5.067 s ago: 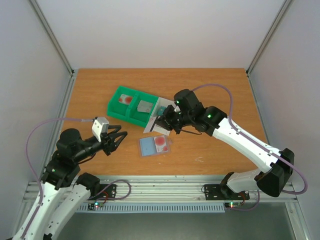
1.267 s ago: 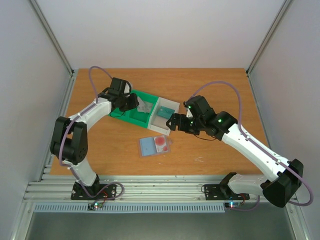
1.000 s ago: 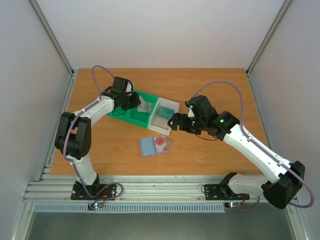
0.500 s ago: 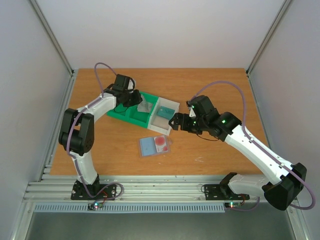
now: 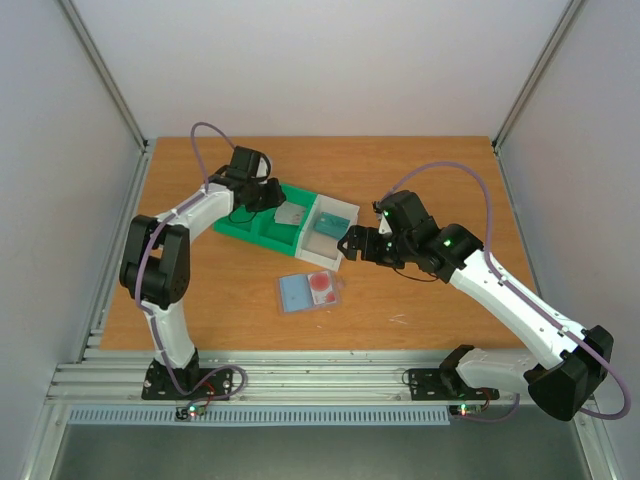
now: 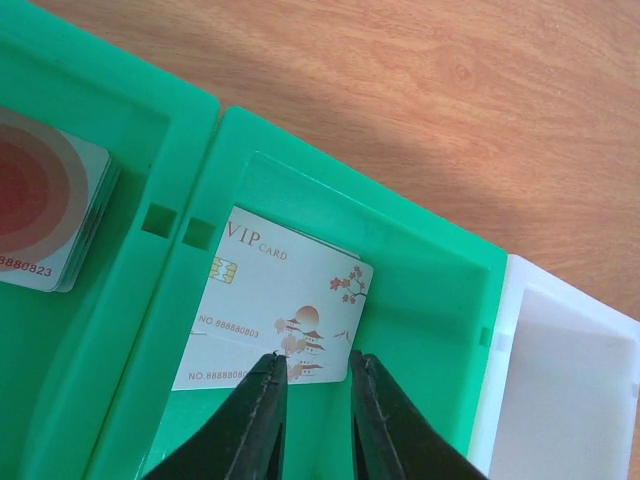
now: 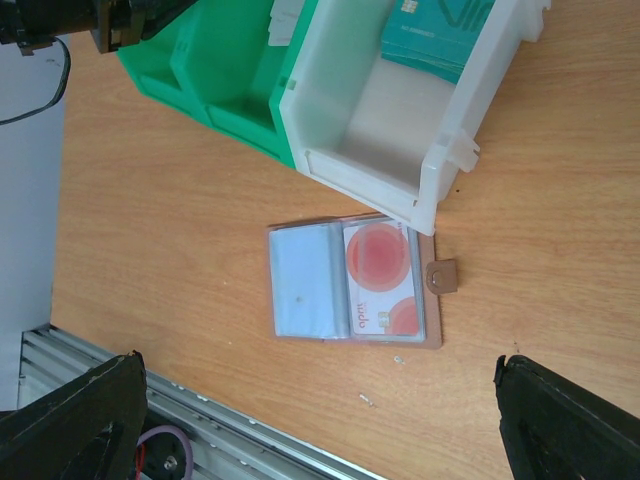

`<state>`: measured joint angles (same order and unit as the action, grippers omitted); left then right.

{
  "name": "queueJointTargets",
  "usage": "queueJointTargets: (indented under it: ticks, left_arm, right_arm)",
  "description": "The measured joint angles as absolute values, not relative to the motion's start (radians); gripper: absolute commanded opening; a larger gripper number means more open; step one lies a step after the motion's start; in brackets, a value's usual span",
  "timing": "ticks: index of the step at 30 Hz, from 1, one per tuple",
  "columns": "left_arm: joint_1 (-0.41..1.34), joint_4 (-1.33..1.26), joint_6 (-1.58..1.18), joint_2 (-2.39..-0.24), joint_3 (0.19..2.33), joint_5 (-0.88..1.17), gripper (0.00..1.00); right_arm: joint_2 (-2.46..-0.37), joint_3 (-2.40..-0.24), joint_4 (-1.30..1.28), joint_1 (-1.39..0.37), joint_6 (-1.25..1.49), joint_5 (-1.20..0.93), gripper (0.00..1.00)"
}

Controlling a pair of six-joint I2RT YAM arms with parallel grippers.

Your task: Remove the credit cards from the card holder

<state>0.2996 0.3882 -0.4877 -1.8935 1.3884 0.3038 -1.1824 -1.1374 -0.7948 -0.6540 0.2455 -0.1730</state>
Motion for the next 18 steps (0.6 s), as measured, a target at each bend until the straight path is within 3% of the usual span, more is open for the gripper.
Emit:
queueJointTargets:
  ticks: [8,13,18]
  left_arm:
    - [0.303,0.46,-0.449,-1.863,1.395,0.285,0.42]
    - [0.303,0.517,-0.428,-1.718,1.35,0.265,0.51]
    - [0.308,0.584,-0.422,-1.559,1.298,0.256,0.51]
  right_arm:
    - [-1.177,-1.121,-0.793,-0.652,0.224,-0.18,0.93]
    - [-1.144,-1.089,-0.812,-0.651,0.209,-0.181,0.91]
    - [-1.121,-1.059,-0.81,-0.651,0.208,-0.191,0.77]
